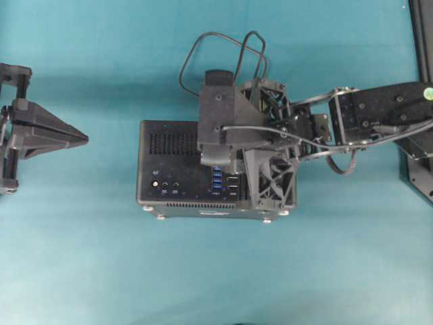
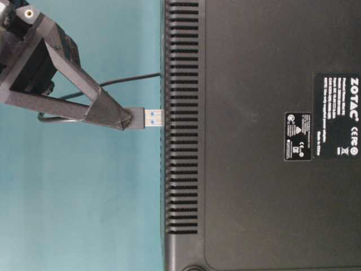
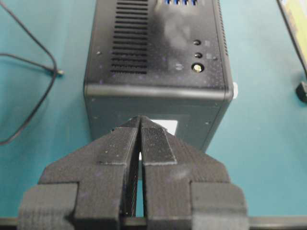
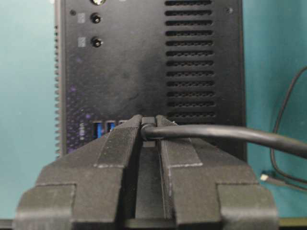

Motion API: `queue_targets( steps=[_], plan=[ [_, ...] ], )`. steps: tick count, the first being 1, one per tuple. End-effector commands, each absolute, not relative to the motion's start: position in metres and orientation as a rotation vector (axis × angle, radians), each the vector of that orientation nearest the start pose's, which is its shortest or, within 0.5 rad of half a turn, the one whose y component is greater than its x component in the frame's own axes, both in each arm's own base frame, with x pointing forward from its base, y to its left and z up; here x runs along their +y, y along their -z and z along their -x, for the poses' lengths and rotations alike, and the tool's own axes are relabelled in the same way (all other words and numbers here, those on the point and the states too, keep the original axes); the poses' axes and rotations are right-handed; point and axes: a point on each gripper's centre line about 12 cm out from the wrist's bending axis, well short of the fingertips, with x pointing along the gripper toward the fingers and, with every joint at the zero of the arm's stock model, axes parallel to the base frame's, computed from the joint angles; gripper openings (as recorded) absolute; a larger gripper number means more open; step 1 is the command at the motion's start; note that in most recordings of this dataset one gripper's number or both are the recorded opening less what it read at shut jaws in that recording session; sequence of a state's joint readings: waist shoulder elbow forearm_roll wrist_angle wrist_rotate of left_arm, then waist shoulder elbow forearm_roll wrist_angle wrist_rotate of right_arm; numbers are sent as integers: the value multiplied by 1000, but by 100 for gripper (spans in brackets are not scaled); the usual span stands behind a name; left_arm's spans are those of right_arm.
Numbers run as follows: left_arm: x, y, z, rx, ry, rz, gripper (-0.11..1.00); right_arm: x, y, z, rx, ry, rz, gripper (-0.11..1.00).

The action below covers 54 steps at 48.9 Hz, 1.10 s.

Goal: Insert the USB into the PC box with both arms.

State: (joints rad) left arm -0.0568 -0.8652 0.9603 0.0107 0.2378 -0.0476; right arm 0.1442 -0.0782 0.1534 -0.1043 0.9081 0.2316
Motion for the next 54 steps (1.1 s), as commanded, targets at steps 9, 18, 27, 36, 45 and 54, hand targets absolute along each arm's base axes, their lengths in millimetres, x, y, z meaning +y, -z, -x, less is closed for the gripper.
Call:
queue_targets(
  steps=[9, 18, 27, 36, 45, 54],
  plan=[
    [-12, -304, -222, 318, 47, 27, 0, 55, -313, -396, 968, 15, -51, 12],
    [-12, -304, -222, 318, 47, 29, 0, 55, -312, -396, 970, 21, -62, 12],
    [-12, -304, -222, 318, 47, 29, 0, 56, -309, -396, 973, 19, -62, 12],
    [-12, -304, -222, 318, 47, 29, 0, 51, -313, -398, 947, 38, -18, 12],
    [-12, -304, -222, 318, 47, 29, 0, 48, -318, -398, 918, 50, 15, 12],
    [-12, -304, -222, 318, 47, 29, 0, 46, -317, -399, 883, 45, 12, 12]
  ],
)
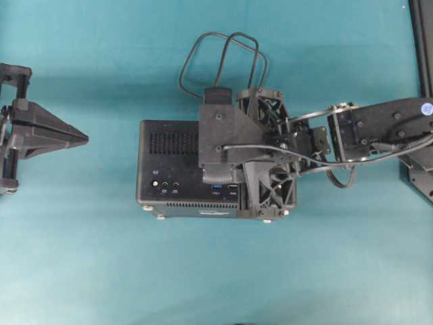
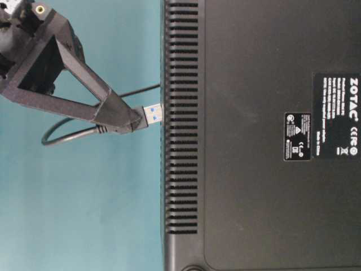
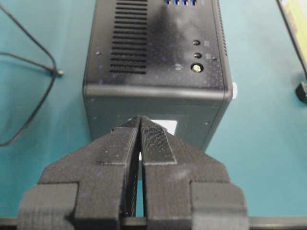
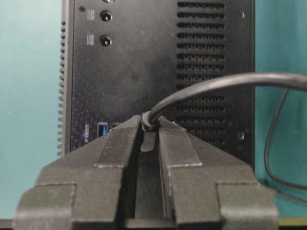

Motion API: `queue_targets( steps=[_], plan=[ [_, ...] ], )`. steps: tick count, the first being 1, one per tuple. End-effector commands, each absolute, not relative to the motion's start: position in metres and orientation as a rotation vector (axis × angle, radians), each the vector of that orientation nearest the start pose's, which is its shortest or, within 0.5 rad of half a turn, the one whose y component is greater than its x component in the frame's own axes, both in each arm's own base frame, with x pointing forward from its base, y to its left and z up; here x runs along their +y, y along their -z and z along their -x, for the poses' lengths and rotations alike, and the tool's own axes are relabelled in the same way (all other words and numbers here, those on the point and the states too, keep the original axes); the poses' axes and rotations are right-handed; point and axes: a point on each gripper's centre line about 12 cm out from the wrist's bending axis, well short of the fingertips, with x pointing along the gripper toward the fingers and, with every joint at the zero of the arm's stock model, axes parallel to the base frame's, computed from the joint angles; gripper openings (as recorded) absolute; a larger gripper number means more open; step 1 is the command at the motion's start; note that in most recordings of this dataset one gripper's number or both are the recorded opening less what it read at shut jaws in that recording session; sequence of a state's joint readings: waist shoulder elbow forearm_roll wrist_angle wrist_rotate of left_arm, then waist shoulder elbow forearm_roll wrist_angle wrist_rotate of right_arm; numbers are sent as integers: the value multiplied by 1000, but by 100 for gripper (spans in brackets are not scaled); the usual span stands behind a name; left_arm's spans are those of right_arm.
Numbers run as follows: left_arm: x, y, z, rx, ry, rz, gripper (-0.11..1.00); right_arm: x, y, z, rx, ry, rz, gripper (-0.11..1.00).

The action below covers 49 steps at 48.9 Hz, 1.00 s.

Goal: Insert the USB into the PC box with both arms.

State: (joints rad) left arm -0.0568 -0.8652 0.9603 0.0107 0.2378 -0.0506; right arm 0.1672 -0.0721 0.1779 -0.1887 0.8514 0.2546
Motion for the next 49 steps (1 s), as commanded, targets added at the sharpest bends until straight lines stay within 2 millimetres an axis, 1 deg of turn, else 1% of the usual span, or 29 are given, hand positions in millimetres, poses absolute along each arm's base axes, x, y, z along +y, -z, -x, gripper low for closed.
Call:
queue_targets(
  steps=[1, 12, 19, 25, 29, 43, 49],
  plan=[
    [-12, -304, -222, 318, 47, 29, 0, 47, -317, -399, 877, 44, 11, 12],
    [-12, -304, -222, 318, 47, 29, 0, 45, -316, -396, 853, 39, 8, 12],
    [-12, -304, -222, 318, 47, 29, 0, 42, -311, -390, 853, 40, 7, 12],
    [-12, -304, -222, 318, 47, 29, 0, 43, -310, -385, 820, 34, -9, 12],
    [-12, -304, -222, 318, 47, 29, 0, 43, -304, -380, 810, 43, -42, 12],
    [-12, -303, -222, 320, 47, 30, 0, 49, -296, -384, 804, 40, -38, 12],
    [-12, -304, -222, 318, 47, 32, 0, 53, -297, -385, 802, 31, -33, 12]
  ],
)
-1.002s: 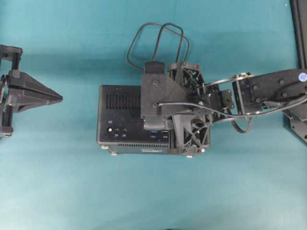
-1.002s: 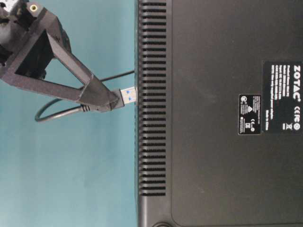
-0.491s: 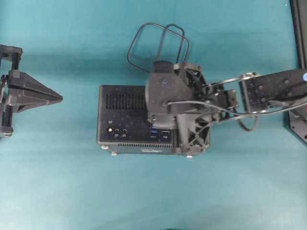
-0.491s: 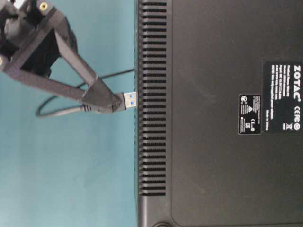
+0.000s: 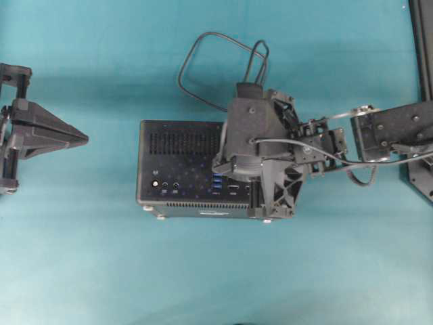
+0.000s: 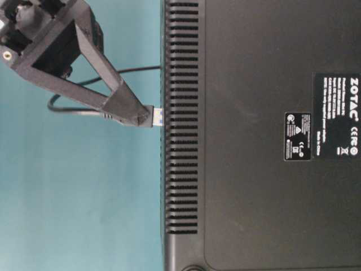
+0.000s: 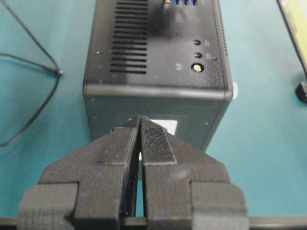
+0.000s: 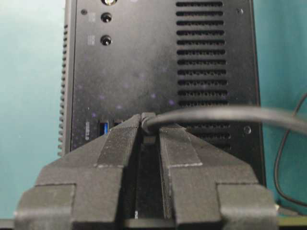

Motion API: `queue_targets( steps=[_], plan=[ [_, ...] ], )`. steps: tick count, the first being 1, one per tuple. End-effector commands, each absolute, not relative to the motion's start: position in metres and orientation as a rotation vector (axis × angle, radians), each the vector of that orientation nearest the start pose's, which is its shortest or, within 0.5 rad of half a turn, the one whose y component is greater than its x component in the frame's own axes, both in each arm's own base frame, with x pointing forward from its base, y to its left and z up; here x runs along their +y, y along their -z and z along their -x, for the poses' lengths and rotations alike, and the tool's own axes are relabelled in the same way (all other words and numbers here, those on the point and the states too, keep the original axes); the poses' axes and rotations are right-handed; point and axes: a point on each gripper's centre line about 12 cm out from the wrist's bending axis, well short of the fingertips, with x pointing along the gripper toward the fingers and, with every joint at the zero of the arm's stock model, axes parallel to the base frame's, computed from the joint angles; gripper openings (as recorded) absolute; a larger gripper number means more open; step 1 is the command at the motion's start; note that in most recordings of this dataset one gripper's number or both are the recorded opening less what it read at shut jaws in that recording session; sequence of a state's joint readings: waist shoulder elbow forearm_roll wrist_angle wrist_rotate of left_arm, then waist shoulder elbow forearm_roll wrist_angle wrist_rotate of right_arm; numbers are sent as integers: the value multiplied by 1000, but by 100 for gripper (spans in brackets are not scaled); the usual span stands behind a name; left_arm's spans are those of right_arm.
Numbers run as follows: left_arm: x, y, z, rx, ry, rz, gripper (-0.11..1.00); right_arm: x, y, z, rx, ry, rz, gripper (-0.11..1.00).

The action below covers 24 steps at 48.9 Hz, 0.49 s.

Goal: Insert the USB into the PC box with both arms.

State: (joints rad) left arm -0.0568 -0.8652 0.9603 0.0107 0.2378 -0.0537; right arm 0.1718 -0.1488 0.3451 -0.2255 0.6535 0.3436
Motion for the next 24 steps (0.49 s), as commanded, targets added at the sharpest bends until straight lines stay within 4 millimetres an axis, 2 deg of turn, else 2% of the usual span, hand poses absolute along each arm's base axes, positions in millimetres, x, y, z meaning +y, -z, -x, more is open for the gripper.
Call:
queue_targets(
  steps=[1, 19, 24],
  plan=[
    [-12, -304, -222, 318, 47, 32, 0, 53, -297, -385, 802, 30, -32, 12],
    [-12, -302, -222, 323, 45, 32, 0, 59, -283, -388, 849, 26, -32, 12],
    [-12, -302, -222, 323, 45, 32, 0, 59, -285, -389, 837, 23, -34, 13]
  ],
)
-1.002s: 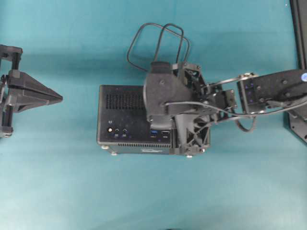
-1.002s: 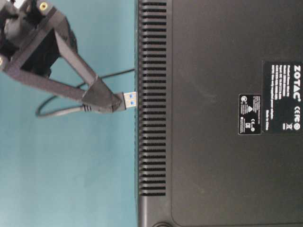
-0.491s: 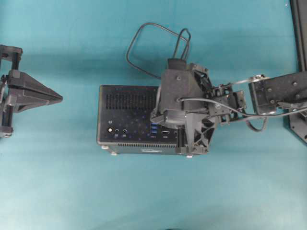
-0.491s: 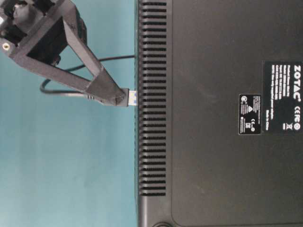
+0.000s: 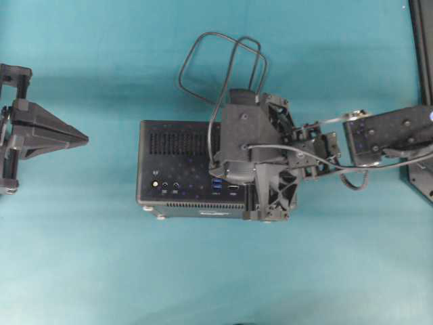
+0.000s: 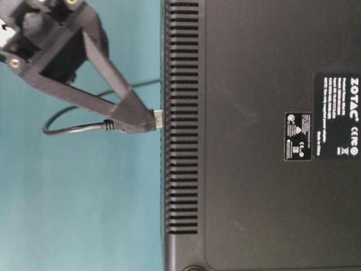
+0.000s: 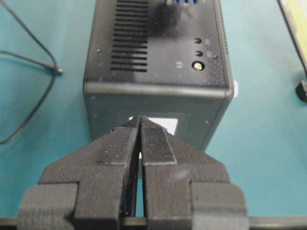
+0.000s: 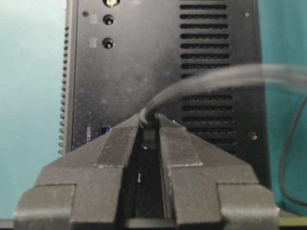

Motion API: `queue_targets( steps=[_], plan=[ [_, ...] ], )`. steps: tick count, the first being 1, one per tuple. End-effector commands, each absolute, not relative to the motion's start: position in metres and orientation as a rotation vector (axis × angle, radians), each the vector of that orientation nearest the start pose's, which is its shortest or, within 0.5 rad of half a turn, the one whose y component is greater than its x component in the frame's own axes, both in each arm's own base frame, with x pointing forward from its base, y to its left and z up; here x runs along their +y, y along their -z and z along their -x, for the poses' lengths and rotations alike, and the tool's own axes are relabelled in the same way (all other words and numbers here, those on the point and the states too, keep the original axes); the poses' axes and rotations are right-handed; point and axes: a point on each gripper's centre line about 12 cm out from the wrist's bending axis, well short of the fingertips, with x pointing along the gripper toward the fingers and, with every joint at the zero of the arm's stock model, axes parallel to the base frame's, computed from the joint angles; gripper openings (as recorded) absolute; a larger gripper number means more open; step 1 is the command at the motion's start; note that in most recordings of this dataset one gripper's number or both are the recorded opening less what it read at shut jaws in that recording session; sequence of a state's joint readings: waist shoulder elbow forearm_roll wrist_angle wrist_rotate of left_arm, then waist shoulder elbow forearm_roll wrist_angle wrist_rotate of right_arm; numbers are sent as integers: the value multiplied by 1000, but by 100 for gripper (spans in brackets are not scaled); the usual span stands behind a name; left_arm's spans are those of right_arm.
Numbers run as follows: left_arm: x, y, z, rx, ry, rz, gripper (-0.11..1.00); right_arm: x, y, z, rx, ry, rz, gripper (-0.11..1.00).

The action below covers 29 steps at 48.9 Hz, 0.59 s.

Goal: Insert the USB into the PC box with both arms.

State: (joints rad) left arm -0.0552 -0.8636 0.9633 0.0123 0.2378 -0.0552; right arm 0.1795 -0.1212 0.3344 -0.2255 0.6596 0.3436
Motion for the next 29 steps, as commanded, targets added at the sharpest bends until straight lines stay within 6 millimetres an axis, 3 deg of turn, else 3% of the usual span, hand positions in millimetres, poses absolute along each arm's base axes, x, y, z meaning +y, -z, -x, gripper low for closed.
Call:
queue_targets(
  steps=[1, 16, 22, 29],
  plan=[
    [-12, -302, -222, 323, 45, 32, 0, 59, -286, -388, 834, 22, -33, 13],
    [-12, -301, -221, 325, 43, 32, 0, 58, -298, -384, 799, 18, -37, 18],
    [-12, -301, -221, 325, 43, 32, 0, 57, -303, -384, 785, 20, -37, 32],
    [-12, -301, -221, 325, 43, 32, 0, 55, -311, -384, 770, 24, -33, 56]
  ],
)
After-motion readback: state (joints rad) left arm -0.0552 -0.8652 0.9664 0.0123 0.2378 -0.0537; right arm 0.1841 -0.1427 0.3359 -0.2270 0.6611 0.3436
